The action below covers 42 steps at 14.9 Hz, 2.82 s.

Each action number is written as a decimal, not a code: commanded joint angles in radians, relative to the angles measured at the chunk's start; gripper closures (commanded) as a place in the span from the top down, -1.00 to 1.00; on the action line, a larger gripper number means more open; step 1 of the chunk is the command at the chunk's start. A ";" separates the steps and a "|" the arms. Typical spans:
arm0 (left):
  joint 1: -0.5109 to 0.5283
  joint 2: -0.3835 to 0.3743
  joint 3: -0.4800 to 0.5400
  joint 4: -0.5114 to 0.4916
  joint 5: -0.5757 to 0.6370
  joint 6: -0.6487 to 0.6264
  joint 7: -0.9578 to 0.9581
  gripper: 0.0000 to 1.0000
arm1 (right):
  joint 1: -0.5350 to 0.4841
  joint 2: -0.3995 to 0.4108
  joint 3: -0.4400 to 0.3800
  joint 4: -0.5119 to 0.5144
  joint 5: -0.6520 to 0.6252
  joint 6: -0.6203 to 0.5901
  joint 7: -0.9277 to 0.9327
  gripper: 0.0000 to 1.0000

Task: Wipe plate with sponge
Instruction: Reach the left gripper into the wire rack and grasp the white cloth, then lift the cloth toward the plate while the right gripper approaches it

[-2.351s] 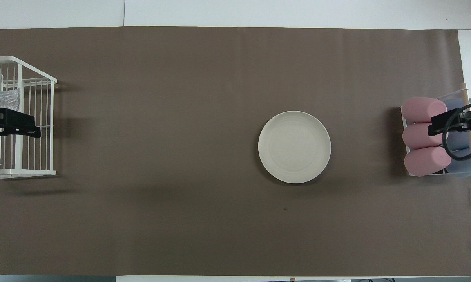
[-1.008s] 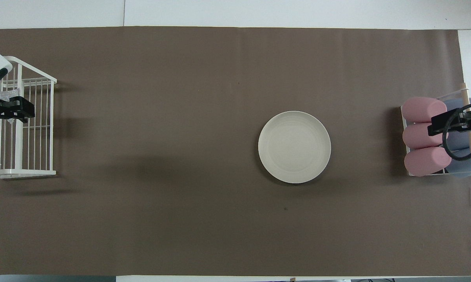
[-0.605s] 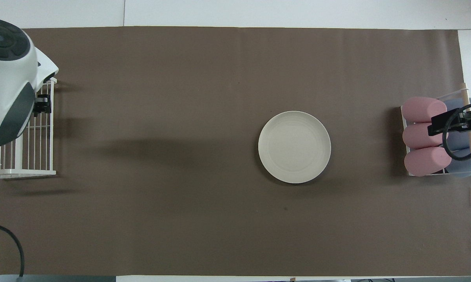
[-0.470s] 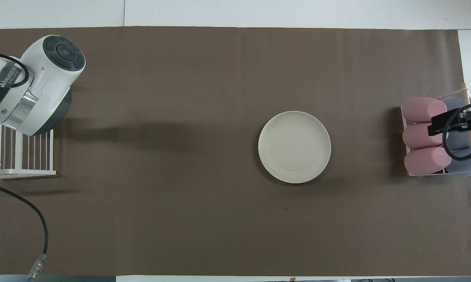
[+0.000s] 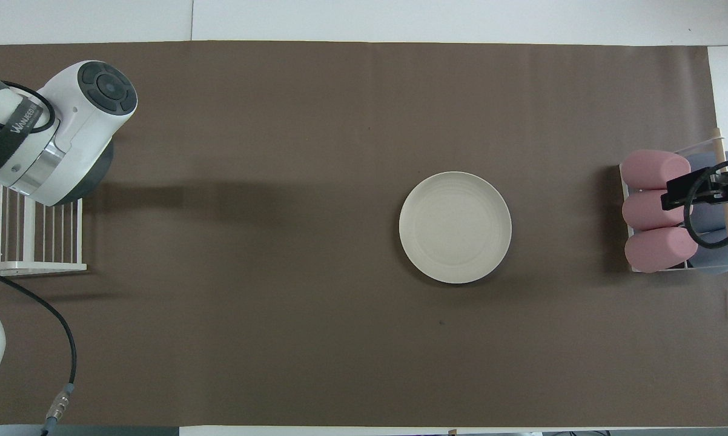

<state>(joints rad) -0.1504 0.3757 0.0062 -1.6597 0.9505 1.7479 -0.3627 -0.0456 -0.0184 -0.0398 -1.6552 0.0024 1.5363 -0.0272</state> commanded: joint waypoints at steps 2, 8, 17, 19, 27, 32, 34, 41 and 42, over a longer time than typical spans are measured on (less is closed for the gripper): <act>0.009 0.002 0.001 -0.005 0.019 0.021 -0.005 0.50 | -0.005 -0.008 0.006 -0.001 -0.001 -0.013 0.019 1.00; 0.011 0.002 0.005 -0.005 0.019 0.021 -0.008 -0.86 | -0.005 -0.008 0.006 -0.001 -0.001 -0.013 0.019 1.00; 0.009 0.003 0.003 0.070 0.005 -0.004 0.005 -1.00 | -0.004 -0.009 0.006 -0.003 -0.001 -0.018 0.018 1.00; 0.006 -0.003 -0.002 0.125 -0.037 -0.054 0.025 -1.00 | -0.002 -0.009 0.006 -0.003 -0.001 -0.018 0.019 1.00; 0.006 -0.015 0.009 0.363 -0.672 -0.277 0.039 -1.00 | -0.002 -0.009 0.006 -0.003 -0.001 -0.018 0.019 1.00; 0.094 -0.102 0.017 0.356 -1.213 -0.288 0.021 -1.00 | -0.010 -0.008 0.008 -0.001 0.022 0.001 0.030 1.00; 0.112 -0.110 0.012 0.336 -1.358 -0.280 -0.059 -1.00 | 0.001 -0.011 0.009 -0.008 0.034 -0.001 0.241 1.00; 0.074 -0.308 -0.005 -0.088 -1.919 -0.012 -0.053 -1.00 | 0.001 -0.017 0.149 -0.026 0.158 0.080 1.189 1.00; 0.042 -0.337 -0.008 -0.153 -1.982 0.034 -0.032 -1.00 | 0.003 -0.020 0.147 -0.037 0.197 0.105 1.269 1.00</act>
<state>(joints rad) -0.0566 0.1646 0.0005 -1.6020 -0.9194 1.6619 -0.4177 -0.0294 -0.0185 0.1103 -1.6576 0.1270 1.5890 1.0668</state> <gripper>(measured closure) 0.947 0.000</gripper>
